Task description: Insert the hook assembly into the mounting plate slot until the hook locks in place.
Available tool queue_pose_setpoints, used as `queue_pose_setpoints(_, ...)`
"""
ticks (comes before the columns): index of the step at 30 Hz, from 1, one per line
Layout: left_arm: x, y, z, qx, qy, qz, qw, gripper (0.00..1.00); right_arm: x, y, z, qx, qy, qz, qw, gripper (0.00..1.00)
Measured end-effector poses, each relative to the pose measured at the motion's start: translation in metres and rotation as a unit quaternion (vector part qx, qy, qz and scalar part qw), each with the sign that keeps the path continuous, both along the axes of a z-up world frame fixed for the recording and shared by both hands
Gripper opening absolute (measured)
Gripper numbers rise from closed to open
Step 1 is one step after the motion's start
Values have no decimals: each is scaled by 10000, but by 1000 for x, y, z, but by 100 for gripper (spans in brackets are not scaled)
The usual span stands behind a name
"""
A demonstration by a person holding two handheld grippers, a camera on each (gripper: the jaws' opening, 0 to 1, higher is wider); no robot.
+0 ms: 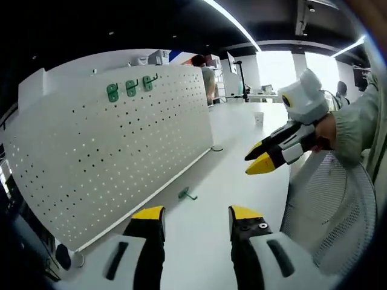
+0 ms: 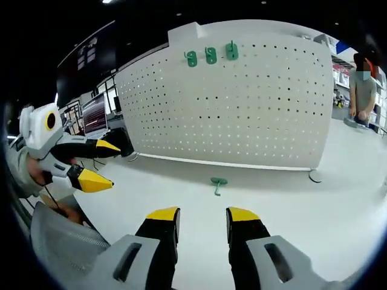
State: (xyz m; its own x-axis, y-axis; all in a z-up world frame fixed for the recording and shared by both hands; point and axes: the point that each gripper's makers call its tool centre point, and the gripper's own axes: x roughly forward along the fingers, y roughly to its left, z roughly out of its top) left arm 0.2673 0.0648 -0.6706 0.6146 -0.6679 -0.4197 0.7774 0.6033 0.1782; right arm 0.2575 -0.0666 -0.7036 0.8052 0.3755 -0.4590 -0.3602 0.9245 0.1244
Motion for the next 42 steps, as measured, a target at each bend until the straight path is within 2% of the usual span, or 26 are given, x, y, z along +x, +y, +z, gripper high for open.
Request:
queue_pose_setpoints(10,24,-11,-14,531,-90,-379,9978,41,-5,-4,4,181,-23,-72,9998,29)
queue_pose_setpoints(13,33,-15,-17,650,-94,-464,9968,39,-6,-6,3,83,-68,-72,9999,28)
queue_pose_setpoints(20,57,-28,-24,1000,-213,-801,9915,38,-8,-9,-4,174,17,-128,9998,28)
queue_pose_setpoints(25,73,-30,-34,1225,-195,-927,9879,38,-7,-10,-6,250,39,-157,9996,28)
queue_pose_setpoints(33,95,-36,-46,1449,-107,-1122,9830,38,-8,-6,-9,279,64,-79,9996,28)
queue_pose_setpoints(37,105,-41,-56,1397,186,-1254,9821,38,-8,-6,-7,351,44,-101,9993,28)
queue_pose_setpoints(42,121,-43,-69,1638,169,-1432,9759,33,-7,-8,-5,451,59,-152,9988,28)
